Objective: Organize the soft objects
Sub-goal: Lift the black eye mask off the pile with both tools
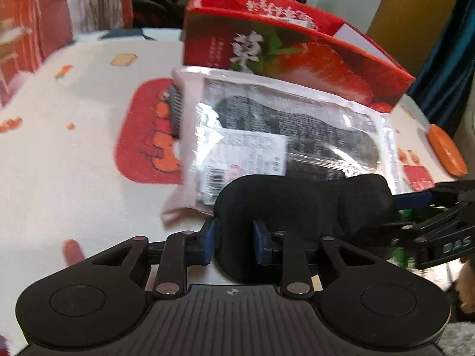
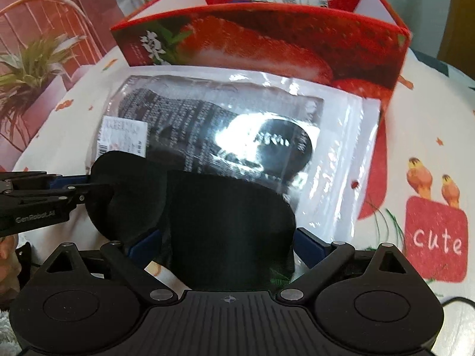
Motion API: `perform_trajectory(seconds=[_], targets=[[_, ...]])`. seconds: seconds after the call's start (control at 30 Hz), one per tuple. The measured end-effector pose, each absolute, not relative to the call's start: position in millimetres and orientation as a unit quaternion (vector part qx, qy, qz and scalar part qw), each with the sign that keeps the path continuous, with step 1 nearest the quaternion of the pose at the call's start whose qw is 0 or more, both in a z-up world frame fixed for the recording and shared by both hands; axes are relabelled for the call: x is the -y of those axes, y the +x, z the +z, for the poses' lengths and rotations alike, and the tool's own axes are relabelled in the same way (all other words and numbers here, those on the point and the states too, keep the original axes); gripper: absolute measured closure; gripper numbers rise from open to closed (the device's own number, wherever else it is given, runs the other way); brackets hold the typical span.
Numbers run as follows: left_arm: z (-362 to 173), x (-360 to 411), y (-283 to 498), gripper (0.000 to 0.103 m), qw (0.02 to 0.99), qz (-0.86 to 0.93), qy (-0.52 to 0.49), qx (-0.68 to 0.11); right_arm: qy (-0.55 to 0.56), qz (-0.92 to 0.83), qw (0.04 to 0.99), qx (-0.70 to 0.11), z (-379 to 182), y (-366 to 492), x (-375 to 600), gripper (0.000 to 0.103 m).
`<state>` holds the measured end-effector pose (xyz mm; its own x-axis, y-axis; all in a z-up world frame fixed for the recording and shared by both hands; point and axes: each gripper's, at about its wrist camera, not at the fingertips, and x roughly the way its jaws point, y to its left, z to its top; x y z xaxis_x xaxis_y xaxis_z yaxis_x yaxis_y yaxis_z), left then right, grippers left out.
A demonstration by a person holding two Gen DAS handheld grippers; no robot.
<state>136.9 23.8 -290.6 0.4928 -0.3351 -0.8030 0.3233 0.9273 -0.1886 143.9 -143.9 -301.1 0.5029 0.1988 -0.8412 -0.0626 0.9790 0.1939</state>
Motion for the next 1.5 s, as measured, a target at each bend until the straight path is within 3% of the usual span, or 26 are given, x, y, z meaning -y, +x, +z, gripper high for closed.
perform_trajectory(seconds=[0.53,0.9,1.23,1.5], targets=[[-297.2,-48.1,143.4,0.075,0.870,-0.131,-0.019,-0.475,0.099,0.078,0.864,-0.488,-304.4,139.0,155.4,0.023],[-299.3,-44.2,141.3,0.072,0.872,-0.126,-0.012,-0.474,0.075,0.103,0.873,-0.471,-296.4,142.2,143.8,0.055],[-299.3,-39.9,141.5,0.065,0.871,-0.131,-0.001,-0.474,0.062,0.091,0.878,-0.466,-292.0,141.8,157.0,0.061],[-298.7,-36.5,140.6,0.066,0.871,-0.128,0.009,-0.474,0.074,0.097,0.876,-0.466,-293.0,138.6,163.2,0.071]])
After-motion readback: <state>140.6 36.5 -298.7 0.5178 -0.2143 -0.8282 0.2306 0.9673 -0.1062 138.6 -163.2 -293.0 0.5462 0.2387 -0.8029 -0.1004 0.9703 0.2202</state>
